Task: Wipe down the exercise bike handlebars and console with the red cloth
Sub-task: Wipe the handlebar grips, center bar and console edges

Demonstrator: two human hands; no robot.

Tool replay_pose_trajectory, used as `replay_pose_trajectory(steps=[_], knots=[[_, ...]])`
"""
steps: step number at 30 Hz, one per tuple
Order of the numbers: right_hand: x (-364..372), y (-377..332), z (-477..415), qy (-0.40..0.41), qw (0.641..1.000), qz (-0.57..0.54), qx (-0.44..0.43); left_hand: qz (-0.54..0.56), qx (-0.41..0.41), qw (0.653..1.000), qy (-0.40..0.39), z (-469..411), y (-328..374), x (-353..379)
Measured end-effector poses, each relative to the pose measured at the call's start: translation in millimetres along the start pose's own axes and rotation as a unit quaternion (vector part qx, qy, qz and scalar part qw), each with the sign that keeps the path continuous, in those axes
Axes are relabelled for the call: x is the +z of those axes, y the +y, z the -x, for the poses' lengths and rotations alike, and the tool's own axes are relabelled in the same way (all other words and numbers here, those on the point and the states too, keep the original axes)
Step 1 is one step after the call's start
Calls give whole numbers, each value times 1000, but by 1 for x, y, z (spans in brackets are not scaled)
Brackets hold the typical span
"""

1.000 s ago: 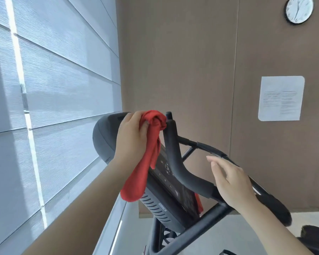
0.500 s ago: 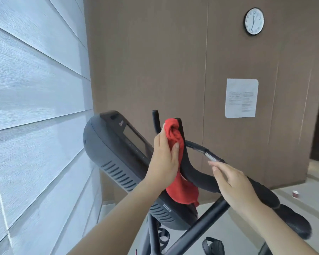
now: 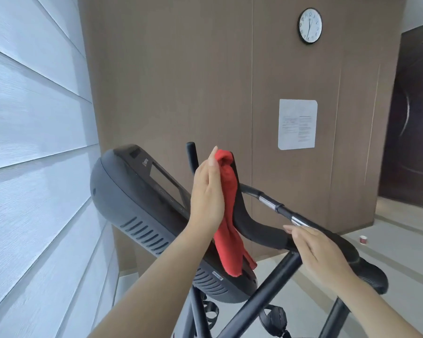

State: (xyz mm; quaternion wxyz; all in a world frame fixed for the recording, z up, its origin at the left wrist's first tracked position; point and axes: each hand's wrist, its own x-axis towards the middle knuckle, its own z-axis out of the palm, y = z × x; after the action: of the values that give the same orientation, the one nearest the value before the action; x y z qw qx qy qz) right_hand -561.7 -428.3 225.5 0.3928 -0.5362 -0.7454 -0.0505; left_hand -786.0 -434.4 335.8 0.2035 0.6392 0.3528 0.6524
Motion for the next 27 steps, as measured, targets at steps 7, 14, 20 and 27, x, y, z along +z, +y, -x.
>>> replay_pose_trajectory(steps=[7,14,20,27], knots=[[4,1,1,31,999,9,-13,-49,16,998,30,13,-11,4],[5,-2,2,46,998,26,-23,-36,-9,999,38,21,-17,-1],[6,-2,1,58,996,55,-38,-65,-18,998,14,19,-21,0],[6,-6,0,61,992,103,-34,-65,-52,997,3,46,-41,5]])
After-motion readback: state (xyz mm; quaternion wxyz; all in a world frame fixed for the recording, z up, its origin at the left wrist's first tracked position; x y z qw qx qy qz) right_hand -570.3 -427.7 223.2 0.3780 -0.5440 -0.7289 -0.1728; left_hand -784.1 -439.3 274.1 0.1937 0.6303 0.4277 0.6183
